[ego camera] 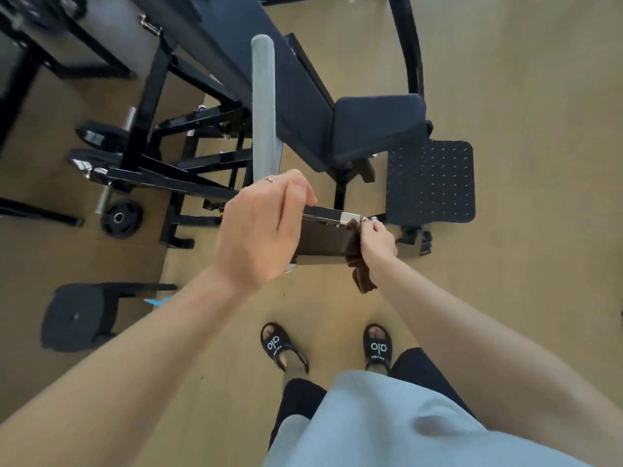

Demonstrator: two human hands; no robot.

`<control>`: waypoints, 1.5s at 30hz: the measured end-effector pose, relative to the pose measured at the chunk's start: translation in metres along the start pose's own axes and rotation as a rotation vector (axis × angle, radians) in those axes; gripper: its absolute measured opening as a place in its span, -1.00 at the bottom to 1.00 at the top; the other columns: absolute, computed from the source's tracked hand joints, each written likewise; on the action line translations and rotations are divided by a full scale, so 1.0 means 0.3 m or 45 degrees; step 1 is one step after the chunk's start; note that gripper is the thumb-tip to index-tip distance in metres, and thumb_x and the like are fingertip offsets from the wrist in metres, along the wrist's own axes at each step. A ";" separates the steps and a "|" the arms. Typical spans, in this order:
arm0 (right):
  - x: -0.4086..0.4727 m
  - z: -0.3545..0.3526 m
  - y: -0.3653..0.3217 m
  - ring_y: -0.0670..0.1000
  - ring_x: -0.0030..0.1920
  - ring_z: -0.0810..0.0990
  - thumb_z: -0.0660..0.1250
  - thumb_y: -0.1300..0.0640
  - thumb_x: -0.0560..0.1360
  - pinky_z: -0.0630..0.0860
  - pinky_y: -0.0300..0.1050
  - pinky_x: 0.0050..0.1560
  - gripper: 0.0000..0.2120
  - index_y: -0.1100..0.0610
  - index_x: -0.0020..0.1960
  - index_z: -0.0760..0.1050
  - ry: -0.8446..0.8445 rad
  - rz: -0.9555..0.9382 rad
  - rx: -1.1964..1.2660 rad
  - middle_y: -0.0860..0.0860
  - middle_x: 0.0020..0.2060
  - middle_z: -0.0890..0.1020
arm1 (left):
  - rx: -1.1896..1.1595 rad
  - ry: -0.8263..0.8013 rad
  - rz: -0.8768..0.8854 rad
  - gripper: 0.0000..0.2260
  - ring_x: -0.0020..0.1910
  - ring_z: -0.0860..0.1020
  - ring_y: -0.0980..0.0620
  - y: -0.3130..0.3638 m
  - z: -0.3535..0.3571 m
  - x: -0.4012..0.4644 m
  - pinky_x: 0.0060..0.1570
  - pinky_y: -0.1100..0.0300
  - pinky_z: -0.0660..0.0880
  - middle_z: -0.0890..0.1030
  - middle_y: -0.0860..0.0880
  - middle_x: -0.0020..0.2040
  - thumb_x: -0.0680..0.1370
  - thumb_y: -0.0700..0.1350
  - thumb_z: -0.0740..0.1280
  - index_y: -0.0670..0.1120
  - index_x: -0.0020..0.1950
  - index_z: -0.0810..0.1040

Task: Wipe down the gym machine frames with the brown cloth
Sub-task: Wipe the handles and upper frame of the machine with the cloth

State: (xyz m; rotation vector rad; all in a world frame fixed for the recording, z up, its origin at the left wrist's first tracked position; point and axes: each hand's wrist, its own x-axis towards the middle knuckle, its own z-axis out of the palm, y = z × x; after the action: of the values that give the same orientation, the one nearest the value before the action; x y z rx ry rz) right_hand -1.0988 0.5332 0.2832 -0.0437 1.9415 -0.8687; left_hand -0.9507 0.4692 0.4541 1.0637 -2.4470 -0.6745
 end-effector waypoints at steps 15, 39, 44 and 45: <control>-0.089 0.048 0.004 0.15 0.19 0.56 0.07 -0.06 0.71 0.53 0.27 0.28 -0.68 0.04 -0.03 0.52 0.039 -0.272 0.100 0.07 0.02 0.61 | 0.223 -0.054 0.131 -0.62 -0.21 0.57 -0.06 0.028 -0.010 -0.004 -0.26 -0.07 0.53 0.60 -0.05 -0.23 0.71 -0.07 0.06 -0.14 -0.06 0.62; 0.114 0.012 0.041 0.10 -0.01 0.59 0.04 -0.10 0.73 0.59 0.09 0.10 -0.62 -0.05 0.50 0.30 0.112 0.392 0.283 0.13 0.09 0.55 | 0.252 -0.021 0.220 -0.60 -0.28 0.52 0.06 -0.007 0.005 -0.009 -0.28 0.04 0.50 0.58 0.02 -0.27 0.73 -0.10 0.05 -0.11 -0.12 0.61; -0.017 0.047 0.024 0.21 0.43 0.32 0.03 -0.15 0.71 0.37 0.22 0.42 -0.65 -0.19 0.46 0.36 -0.019 0.004 0.107 0.12 0.44 0.34 | 0.407 -0.060 0.186 -0.57 -0.33 0.52 0.01 0.034 0.009 -0.005 -0.32 0.07 0.50 0.58 0.00 -0.30 0.72 -0.03 0.03 -0.12 -0.12 0.61; -0.074 0.066 0.018 0.20 0.52 0.21 0.04 -0.15 0.71 0.30 0.26 0.48 -0.68 -0.21 0.41 0.40 -0.069 -0.161 0.106 0.10 0.48 0.32 | 0.474 -0.089 0.182 -0.60 -0.34 0.53 -0.01 0.047 0.008 0.000 -0.34 0.09 0.48 0.58 -0.01 -0.30 0.72 -0.03 0.05 -0.12 -0.11 0.60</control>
State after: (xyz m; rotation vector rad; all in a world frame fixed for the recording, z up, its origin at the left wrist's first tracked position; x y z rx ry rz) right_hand -1.0698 0.5348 0.2916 -0.1408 1.8656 -1.0211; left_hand -0.9599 0.4781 0.4602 0.9926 -2.7468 -0.2167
